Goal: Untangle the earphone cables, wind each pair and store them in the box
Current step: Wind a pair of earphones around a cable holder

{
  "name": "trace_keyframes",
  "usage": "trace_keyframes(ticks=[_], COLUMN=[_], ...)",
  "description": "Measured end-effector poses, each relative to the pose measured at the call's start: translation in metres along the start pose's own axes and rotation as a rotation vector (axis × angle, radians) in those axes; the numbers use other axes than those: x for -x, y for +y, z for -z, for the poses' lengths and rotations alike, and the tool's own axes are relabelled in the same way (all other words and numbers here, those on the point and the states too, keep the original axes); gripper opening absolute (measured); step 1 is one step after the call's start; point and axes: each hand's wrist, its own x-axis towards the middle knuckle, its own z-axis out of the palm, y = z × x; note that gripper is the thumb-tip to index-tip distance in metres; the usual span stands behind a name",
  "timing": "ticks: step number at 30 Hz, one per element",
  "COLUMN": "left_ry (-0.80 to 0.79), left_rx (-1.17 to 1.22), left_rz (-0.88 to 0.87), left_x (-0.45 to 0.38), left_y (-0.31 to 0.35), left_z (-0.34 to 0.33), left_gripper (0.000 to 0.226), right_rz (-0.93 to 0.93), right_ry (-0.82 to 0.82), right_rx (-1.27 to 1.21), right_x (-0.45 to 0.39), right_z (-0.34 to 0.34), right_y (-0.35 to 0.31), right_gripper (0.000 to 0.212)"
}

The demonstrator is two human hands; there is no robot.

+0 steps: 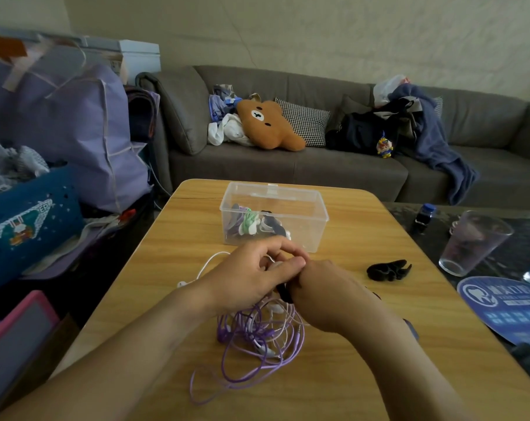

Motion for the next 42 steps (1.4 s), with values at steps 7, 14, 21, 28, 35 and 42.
trace_keyframes(ticks=[7,14,21,28,35,42], left_ry=[0.064,0.058,0.295,0.386,0.465,0.226], left_rx=[0.267,0.387,0.394,0.11,-0.185,-0.189], left_rz=[0.058,0.002,-0.076,-0.239,-0.231,-0.111], left_x=[0.003,0.002,-0.001,0.0,-0.001,-0.005], left_y=[0.005,0.007,0.008,0.01,0.003,-0.012], left_z=[0.007,0.014,0.007,-0.001,0.003,0.006], left_gripper=[0.039,0.037,0.017,0.013,0.019,0.025], right_rz=[0.028,0.184,-0.074,-0.011,-0.207,-0.093], right_ry=[-0.054,-0.146,0.151,0.038,0.437,0.776], right_rx=[-0.895,-1.437,-1.526,-1.84,-1.287,-0.639], right_x=[0.001,0.005,-0.012,-0.013,-0.017,-0.014], right_z=[0.004,0.003,-0.014,-0.014,-0.015,-0.02], right_y=[0.027,0.038,-0.002,-0.023,-0.011,-0.018], right_gripper=[0.03,0.035,0.037,0.038,0.027,0.011])
